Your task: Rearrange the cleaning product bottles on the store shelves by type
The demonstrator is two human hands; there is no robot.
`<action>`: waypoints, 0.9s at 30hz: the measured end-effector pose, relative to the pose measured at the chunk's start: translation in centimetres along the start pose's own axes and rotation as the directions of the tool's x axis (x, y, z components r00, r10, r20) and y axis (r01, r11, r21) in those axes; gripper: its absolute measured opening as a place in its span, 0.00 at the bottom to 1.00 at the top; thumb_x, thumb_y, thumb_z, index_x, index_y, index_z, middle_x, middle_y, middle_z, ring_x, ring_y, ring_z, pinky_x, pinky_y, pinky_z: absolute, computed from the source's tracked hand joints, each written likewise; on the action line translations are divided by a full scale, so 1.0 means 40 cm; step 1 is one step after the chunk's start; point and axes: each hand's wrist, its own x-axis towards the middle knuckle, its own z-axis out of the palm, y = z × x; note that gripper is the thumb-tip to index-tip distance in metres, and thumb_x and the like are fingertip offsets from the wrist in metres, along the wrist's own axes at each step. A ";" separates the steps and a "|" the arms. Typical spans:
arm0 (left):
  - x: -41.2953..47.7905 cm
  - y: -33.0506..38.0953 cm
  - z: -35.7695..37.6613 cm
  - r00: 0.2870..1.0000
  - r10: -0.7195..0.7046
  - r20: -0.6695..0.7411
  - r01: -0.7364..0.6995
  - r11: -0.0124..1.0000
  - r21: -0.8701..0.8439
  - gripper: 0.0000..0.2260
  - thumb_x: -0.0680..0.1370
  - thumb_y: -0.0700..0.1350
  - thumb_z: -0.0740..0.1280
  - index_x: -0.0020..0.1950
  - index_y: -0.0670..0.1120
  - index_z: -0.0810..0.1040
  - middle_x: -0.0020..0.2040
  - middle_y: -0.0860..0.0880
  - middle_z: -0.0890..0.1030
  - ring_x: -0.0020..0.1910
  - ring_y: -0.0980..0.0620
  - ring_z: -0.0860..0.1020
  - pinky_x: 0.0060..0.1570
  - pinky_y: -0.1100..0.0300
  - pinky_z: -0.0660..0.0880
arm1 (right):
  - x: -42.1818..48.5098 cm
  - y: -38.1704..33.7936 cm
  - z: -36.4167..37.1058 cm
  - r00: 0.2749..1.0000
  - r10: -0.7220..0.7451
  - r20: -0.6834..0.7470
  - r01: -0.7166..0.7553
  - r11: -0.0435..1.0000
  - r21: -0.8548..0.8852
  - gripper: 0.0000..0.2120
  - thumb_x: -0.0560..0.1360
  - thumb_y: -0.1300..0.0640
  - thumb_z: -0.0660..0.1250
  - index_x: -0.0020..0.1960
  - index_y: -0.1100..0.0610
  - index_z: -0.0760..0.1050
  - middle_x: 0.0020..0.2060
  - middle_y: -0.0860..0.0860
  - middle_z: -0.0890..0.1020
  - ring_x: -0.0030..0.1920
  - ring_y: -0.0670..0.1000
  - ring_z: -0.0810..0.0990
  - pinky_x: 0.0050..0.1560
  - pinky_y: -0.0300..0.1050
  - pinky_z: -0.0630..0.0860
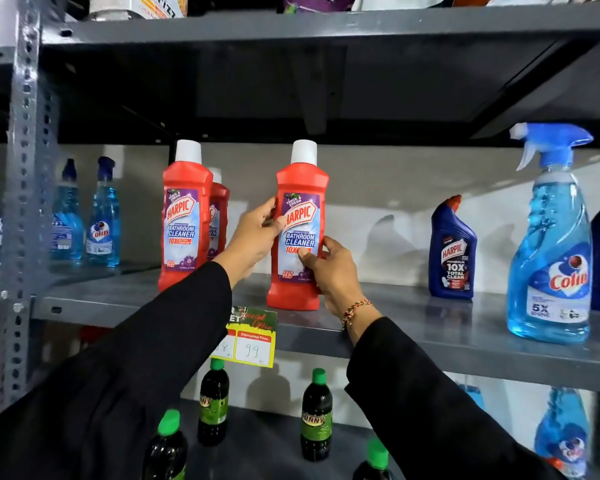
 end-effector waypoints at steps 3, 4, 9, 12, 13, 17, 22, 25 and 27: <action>-0.006 0.003 -0.005 0.999 -0.026 0.026 0.026 1.000 0.001 0.21 0.79 0.37 0.59 0.71 0.48 0.63 0.62 0.45 0.75 0.57 0.51 0.74 0.50 0.63 0.74 | -0.012 0.000 0.002 1.000 -0.014 -0.017 0.015 1.000 0.018 0.15 0.72 0.58 0.69 0.58 0.57 0.74 0.55 0.58 0.82 0.52 0.59 0.81 0.56 0.60 0.78; -0.010 0.009 -0.006 0.998 -0.042 0.042 0.041 0.999 0.021 0.21 0.79 0.37 0.59 0.72 0.47 0.62 0.64 0.45 0.74 0.59 0.51 0.73 0.53 0.61 0.73 | -0.022 -0.006 0.002 0.999 -0.025 -0.024 0.026 1.000 0.013 0.16 0.73 0.59 0.69 0.59 0.58 0.73 0.56 0.58 0.82 0.53 0.58 0.81 0.57 0.59 0.78; -0.110 0.024 -0.012 0.941 0.208 -0.267 -0.146 0.961 0.234 0.21 0.80 0.49 0.59 0.72 0.50 0.60 0.64 0.48 0.75 0.57 0.57 0.74 0.55 0.66 0.69 | -0.146 -0.028 -0.034 0.875 -0.443 -0.195 0.412 0.893 -0.183 0.21 0.73 0.59 0.68 0.64 0.57 0.68 0.50 0.43 0.75 0.49 0.39 0.77 0.54 0.31 0.73; -0.281 -0.059 0.046 0.646 0.602 -0.469 -0.549 0.793 0.263 0.12 0.80 0.49 0.57 0.63 0.49 0.68 0.45 0.45 0.80 0.43 0.52 0.78 0.44 0.61 0.75 | -0.274 0.070 -0.066 0.583 -0.806 -0.104 0.724 0.573 -0.383 0.13 0.76 0.59 0.63 0.60 0.57 0.72 0.51 0.48 0.79 0.51 0.45 0.77 0.55 0.32 0.72; -0.338 -0.108 0.075 0.639 0.625 -0.448 -0.595 0.771 0.227 0.11 0.81 0.48 0.56 0.61 0.48 0.69 0.40 0.48 0.78 0.39 0.55 0.77 0.41 0.62 0.74 | -0.309 0.120 -0.076 0.544 -0.837 -0.064 0.752 0.520 -0.406 0.10 0.76 0.61 0.62 0.57 0.58 0.72 0.50 0.50 0.79 0.50 0.47 0.77 0.55 0.34 0.72; -0.569 -0.320 0.206 0.966 0.161 -0.204 -0.157 0.987 0.034 0.06 0.79 0.55 0.56 0.52 0.62 0.72 0.35 0.57 0.77 0.33 0.60 0.76 0.36 0.62 0.72 | -0.477 0.374 -0.127 0.822 -0.561 -0.104 0.440 0.739 -0.510 0.16 0.70 0.58 0.65 0.57 0.59 0.68 0.56 0.58 0.74 0.58 0.55 0.70 0.61 0.51 0.70; -0.700 -0.494 0.307 0.880 -0.395 0.264 0.402 0.915 0.028 0.12 0.78 0.51 0.60 0.62 0.61 0.68 0.53 0.56 0.79 0.54 0.55 0.77 0.49 0.64 0.74 | -0.638 0.590 -0.197 0.981 0.112 -0.160 -0.185 0.800 -0.571 0.41 0.66 0.44 0.67 0.70 0.65 0.57 0.69 0.66 0.63 0.71 0.63 0.59 0.70 0.46 0.50; -0.718 -0.525 0.367 0.780 -0.499 0.378 0.504 0.858 0.094 0.21 0.78 0.48 0.61 0.71 0.52 0.62 0.63 0.46 0.75 0.60 0.53 0.73 0.59 0.57 0.71 | -0.663 0.639 -0.217 0.961 0.254 -0.107 -0.275 0.861 -0.428 0.40 0.65 0.56 0.71 0.71 0.57 0.54 0.67 0.60 0.68 0.69 0.61 0.66 0.71 0.53 0.61; -0.728 -0.528 0.388 0.795 -0.500 0.343 0.504 0.859 0.084 0.23 0.78 0.47 0.63 0.72 0.51 0.61 0.64 0.47 0.74 0.62 0.52 0.72 0.62 0.54 0.70 | -0.657 0.652 -0.223 0.955 0.266 -0.128 -0.295 0.873 -0.389 0.38 0.67 0.63 0.71 0.71 0.56 0.55 0.66 0.59 0.68 0.68 0.58 0.67 0.70 0.57 0.64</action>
